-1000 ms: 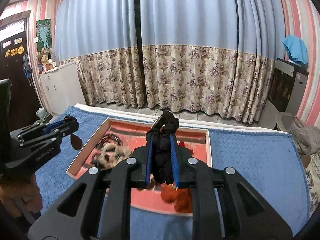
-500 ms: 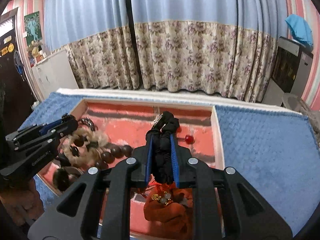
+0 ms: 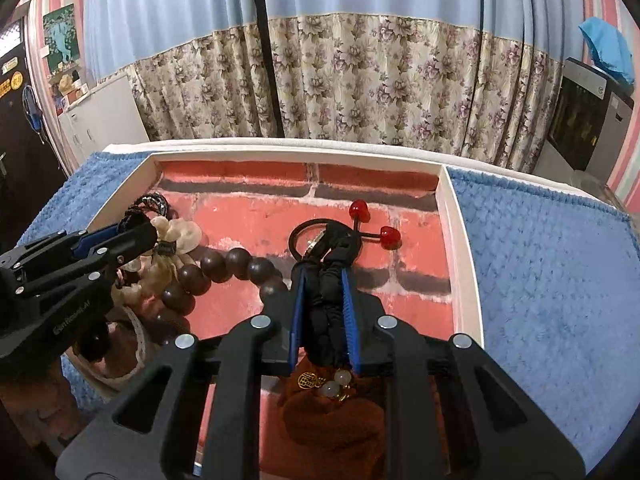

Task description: Organize jewelry

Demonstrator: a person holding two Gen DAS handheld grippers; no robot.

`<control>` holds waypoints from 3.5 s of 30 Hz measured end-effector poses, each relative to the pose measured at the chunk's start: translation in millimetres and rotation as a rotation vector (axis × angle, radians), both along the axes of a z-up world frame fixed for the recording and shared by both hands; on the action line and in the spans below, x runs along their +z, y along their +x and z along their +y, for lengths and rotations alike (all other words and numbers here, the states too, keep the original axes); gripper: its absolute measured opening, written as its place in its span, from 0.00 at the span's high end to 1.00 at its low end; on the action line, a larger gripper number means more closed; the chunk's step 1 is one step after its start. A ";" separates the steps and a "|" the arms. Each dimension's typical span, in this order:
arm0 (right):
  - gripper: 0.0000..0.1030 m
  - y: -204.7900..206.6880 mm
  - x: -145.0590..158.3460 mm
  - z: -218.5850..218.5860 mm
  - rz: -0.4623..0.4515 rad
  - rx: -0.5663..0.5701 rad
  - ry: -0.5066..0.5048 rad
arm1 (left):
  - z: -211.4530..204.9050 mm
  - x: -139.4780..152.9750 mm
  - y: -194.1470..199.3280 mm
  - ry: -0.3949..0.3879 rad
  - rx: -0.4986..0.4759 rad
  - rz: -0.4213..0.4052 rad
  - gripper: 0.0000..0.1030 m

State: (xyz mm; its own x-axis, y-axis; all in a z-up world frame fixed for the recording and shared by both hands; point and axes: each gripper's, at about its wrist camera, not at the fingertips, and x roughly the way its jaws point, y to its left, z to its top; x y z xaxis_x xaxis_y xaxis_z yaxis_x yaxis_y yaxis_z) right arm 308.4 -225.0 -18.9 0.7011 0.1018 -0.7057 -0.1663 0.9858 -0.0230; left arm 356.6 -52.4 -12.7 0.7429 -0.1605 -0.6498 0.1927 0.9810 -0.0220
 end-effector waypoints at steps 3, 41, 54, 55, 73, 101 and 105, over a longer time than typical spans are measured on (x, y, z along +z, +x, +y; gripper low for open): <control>0.81 0.6 -4.2 -2.4 0.006 -0.009 -0.004 | -4.6 -1.8 1.4 0.002 -0.007 0.004 0.80; 0.68 -2.1 6.3 -12.8 -0.015 -0.021 0.029 | -5.5 -9.8 1.6 -0.017 -0.003 0.021 0.69; 0.68 -2.8 8.6 -15.9 -0.013 -0.020 0.033 | -9.6 -6.0 -0.3 -0.014 -0.002 0.015 0.70; 0.68 -2.9 8.4 -16.3 -0.014 -0.019 0.034 | -9.1 -5.7 -0.6 -0.014 -0.002 0.015 0.70; 0.53 -4.9 26.6 -17.3 -0.048 -0.033 0.049 | -6.0 10.8 -1.9 -0.031 0.025 -0.016 0.51; 0.05 -216.0 77.7 -1.0 -0.249 -0.105 0.081 | 70.6 75.5 -196.9 0.049 0.134 -0.248 0.04; 0.05 -227.4 74.5 6.5 -0.290 -0.078 0.059 | 62.5 68.7 -209.5 0.053 0.104 -0.287 0.04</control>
State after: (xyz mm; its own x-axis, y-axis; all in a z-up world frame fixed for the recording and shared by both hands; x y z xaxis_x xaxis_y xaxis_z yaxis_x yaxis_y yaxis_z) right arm 81.0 -218.5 55.5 0.8800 0.0742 -0.4691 -0.0845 0.9964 -0.0011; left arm 147.1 10.2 56.1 0.9080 -0.0454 -0.4164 0.0819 0.9942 0.0701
